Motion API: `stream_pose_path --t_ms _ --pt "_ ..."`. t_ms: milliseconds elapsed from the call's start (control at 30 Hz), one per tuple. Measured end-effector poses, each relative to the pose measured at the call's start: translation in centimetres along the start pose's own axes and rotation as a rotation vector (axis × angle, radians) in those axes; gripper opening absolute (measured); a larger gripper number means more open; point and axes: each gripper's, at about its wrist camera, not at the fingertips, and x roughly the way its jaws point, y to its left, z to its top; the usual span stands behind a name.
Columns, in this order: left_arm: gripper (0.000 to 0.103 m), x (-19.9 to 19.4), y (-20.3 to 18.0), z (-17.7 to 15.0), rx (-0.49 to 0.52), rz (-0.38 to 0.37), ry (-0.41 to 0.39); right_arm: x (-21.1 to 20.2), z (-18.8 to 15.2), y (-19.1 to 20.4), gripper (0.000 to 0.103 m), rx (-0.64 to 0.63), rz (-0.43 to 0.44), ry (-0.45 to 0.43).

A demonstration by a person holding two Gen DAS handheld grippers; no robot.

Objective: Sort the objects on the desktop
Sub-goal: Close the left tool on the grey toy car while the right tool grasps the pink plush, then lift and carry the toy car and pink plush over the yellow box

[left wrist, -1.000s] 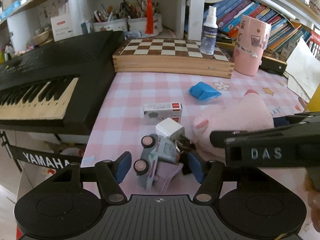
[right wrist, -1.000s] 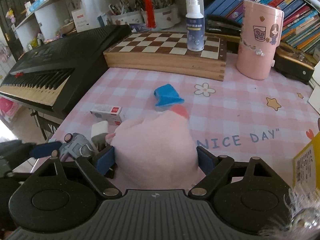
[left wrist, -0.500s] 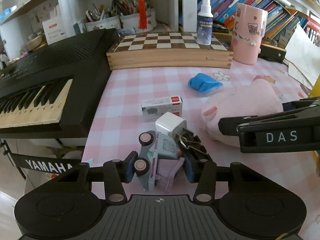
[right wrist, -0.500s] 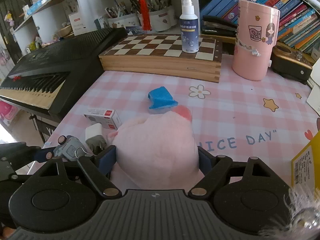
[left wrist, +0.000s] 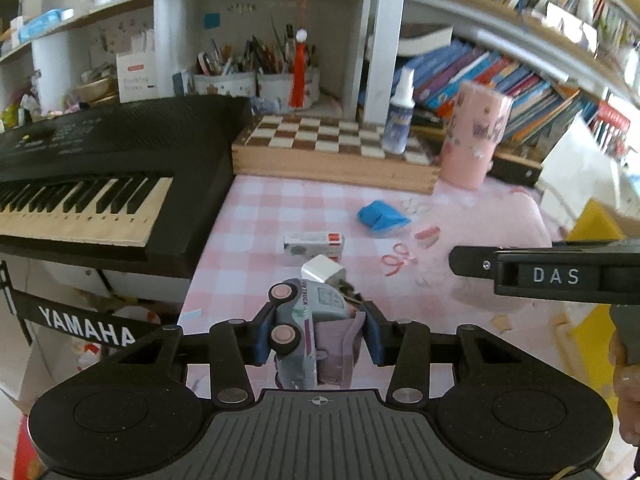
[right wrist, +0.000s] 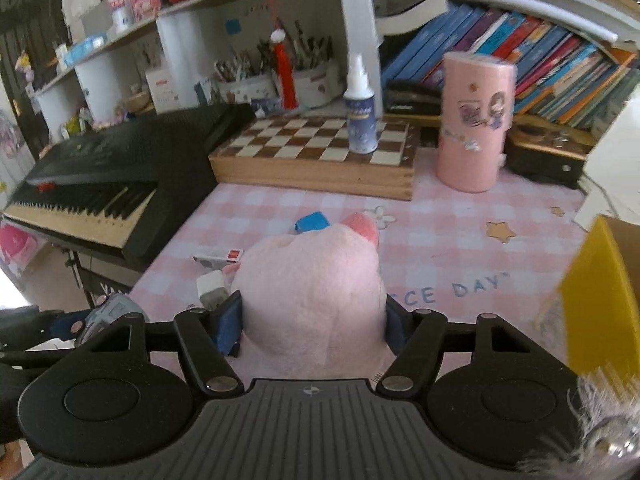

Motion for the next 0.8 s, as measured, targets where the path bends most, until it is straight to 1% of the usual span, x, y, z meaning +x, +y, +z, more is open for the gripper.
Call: stream_pose_path --t_ms 167,333,500,600,800 --pt "0.044 -3.0 -0.4 -0.7 -0.007 -0.028 -0.034 -3.3 -1.0 -0.2 0.066 0.027 -0.007 -0.006" --pt "0.044 -5.8 -0.9 -2.2 0.001 -0.058 -0.048 -6.7 -2.8 0.2 0.066 0.027 -0.015 -0.018" --pt "0.044 -8.9 -1.0 -3.5 -0.022 -0.1 -0.068 -9.7 -4.8 0.7 0.066 0.023 -0.026 -0.02" --pt "0.044 -10.7 -1.0 -4.1 -0.034 -0.124 -0.08 -11.3 -6.1 1.1 0.066 0.026 -0.026 -0.011" --pt "0.044 -13.4 -1.1 -5.8 -0.024 -0.152 -0.09 -13.7 -9.1 2.3 0.066 0.063 -0.025 0.018"
